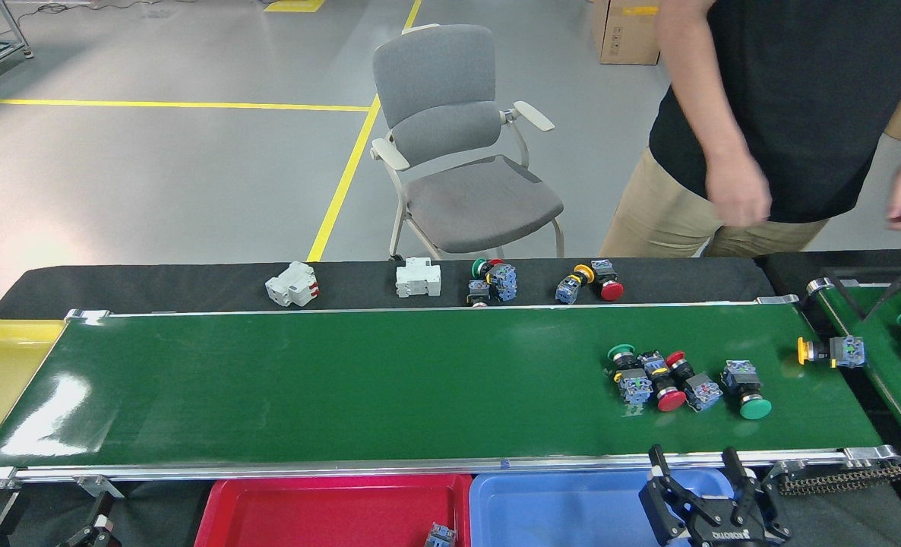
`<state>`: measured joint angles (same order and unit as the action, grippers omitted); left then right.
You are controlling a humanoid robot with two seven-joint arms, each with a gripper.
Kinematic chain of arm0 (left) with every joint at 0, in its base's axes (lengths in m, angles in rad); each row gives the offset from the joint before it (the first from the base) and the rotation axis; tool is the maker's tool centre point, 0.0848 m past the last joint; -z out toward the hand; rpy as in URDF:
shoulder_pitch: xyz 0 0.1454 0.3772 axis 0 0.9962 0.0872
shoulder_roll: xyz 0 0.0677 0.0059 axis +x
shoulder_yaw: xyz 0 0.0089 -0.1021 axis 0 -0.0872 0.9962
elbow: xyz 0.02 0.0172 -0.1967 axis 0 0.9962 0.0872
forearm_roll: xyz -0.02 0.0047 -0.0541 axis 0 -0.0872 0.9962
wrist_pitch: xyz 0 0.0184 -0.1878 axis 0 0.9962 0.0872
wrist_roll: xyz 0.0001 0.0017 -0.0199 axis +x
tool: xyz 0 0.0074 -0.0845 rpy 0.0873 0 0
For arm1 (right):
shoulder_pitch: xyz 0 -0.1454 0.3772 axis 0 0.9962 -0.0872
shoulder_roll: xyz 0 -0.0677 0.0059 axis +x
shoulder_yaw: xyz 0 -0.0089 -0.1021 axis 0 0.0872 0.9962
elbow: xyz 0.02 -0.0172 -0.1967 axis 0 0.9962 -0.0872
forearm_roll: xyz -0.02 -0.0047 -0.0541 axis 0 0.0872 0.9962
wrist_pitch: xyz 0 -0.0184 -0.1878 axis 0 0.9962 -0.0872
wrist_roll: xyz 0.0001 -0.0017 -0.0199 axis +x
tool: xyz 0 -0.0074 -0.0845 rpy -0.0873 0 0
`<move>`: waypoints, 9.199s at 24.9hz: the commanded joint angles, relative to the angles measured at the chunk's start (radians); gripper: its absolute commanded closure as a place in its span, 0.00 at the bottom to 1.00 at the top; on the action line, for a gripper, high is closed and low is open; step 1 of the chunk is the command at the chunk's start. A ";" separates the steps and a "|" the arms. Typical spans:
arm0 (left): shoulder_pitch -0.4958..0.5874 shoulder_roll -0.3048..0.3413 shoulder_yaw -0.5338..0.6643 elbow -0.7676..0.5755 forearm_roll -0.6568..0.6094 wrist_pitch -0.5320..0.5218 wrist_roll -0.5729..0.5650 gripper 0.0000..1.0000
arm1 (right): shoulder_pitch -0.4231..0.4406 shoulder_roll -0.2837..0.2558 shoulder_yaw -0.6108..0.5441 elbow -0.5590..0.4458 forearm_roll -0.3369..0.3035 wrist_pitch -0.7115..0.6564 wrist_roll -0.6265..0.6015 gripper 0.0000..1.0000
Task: Pick switch part from conveyor to tray
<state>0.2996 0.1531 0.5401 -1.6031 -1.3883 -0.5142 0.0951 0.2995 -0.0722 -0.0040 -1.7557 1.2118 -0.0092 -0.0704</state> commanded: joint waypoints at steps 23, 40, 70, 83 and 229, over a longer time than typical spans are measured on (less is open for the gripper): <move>-0.010 0.014 -0.014 -0.008 0.000 -0.003 0.003 0.00 | -0.456 0.177 0.297 0.400 0.169 0.258 0.109 0.00; -0.014 0.017 -0.015 0.006 0.000 -0.004 0.003 0.00 | -0.554 0.170 0.369 0.412 0.112 0.150 0.169 0.61; -0.011 0.008 -0.019 -0.005 0.000 -0.003 0.003 0.00 | -0.303 0.189 0.252 0.013 0.080 -0.104 0.205 0.03; -0.010 0.010 -0.019 -0.005 0.000 -0.003 0.002 0.00 | 0.026 0.083 -0.057 -0.007 0.080 -0.077 -0.055 0.02; -0.108 -0.081 -0.293 -0.051 -0.117 -0.254 -0.104 0.80 | -0.424 0.061 0.561 0.108 -0.080 -0.216 0.324 0.04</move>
<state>0.1636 0.0667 0.2402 -1.5930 -1.5141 -0.6274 -0.0165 -0.1078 -0.0120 0.5992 -1.6152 1.1327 -0.2475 0.2565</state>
